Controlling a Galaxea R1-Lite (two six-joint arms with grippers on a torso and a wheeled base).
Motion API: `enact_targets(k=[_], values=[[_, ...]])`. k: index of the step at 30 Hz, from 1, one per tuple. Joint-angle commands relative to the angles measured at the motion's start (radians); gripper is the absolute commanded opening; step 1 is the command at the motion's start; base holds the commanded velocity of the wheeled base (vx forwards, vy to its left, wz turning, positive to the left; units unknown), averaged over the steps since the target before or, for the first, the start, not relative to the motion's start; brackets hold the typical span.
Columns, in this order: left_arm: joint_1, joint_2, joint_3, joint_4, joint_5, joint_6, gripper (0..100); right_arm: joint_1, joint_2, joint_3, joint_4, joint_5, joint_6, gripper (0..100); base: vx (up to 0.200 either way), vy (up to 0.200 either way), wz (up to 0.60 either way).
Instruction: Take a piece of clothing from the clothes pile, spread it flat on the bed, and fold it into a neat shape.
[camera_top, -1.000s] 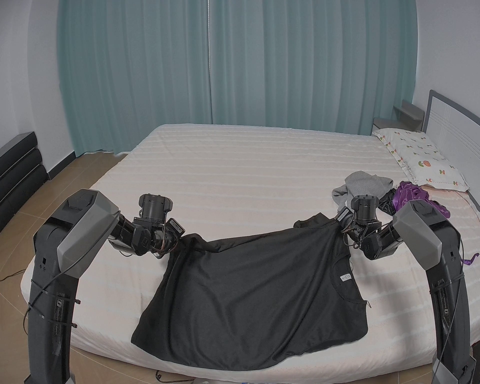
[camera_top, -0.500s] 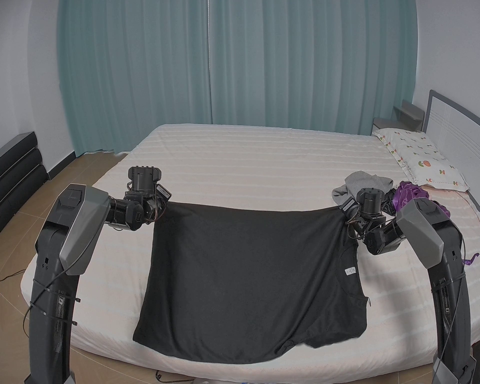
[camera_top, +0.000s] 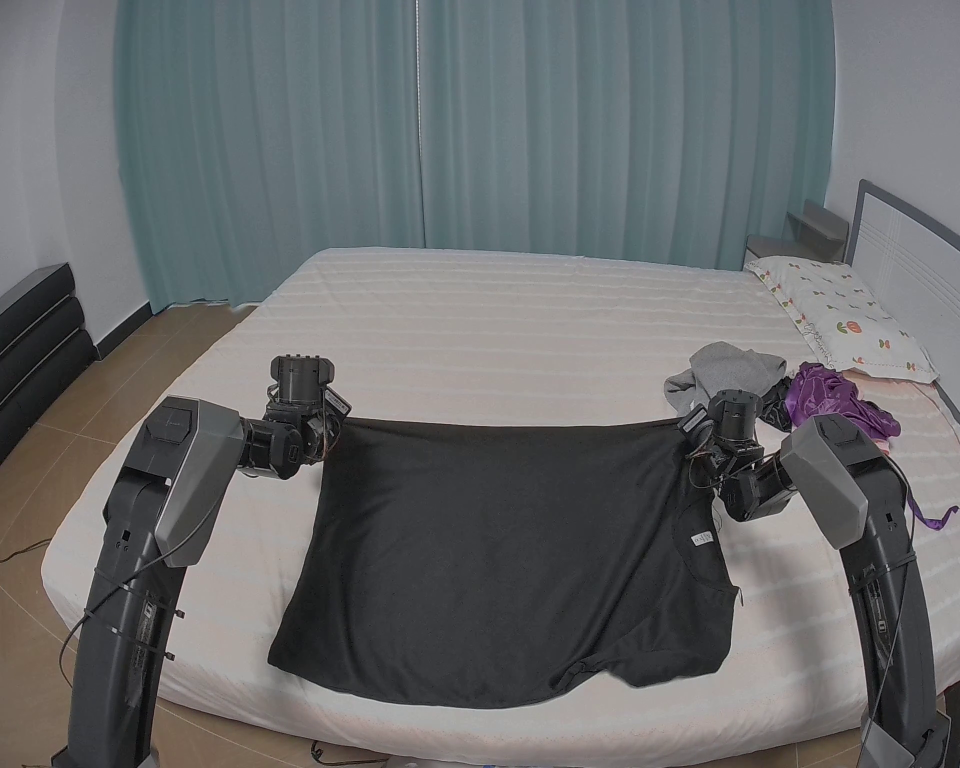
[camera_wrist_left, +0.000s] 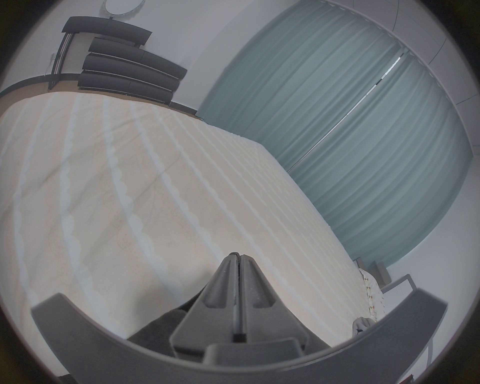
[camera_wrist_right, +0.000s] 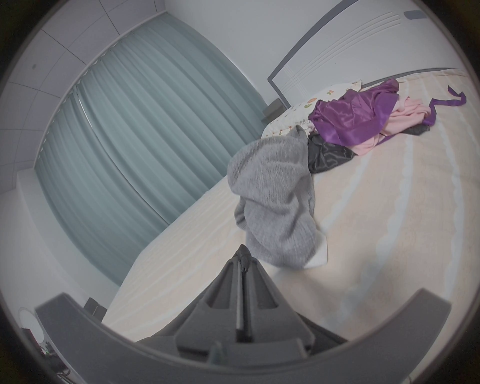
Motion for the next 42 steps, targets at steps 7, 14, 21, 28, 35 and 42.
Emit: enact_targets(k=[7,14,21,28,35,42], values=[[-0.014,0.038,0.009,0.007,-0.001,-0.005,100,0.02,0.007,0.043,0.004,0.004,-0.005,100,0.0,0.0,0.0],[-0.008,-0.052,0.149,0.033,0.001,-0.008,100,0.006,-0.164,0.278,-0.02,0.093,0.025,100,0.0,0.0,0.0],[0.007,-0.269,0.494,0.007,-0.076,-0.011,100,-0.001,-0.361,0.634,-0.151,0.185,0.066,100,0.0,0.0,0.0],[0.044,-0.513,0.905,-0.136,-0.217,-0.012,100,-0.018,-0.503,0.982,-0.324,0.217,0.063,100,0.0,0.0,0.0],[0.032,-0.71,1.223,-0.235,-0.233,-0.034,100,-0.024,-0.643,1.258,-0.395,0.286,0.069,100,0.0,0.0,0.0],[0.0,-0.894,1.497,-0.3,-0.404,-0.071,100,-0.011,-0.688,1.479,-0.568,0.326,0.086,100,0.0,0.0,0.0]])
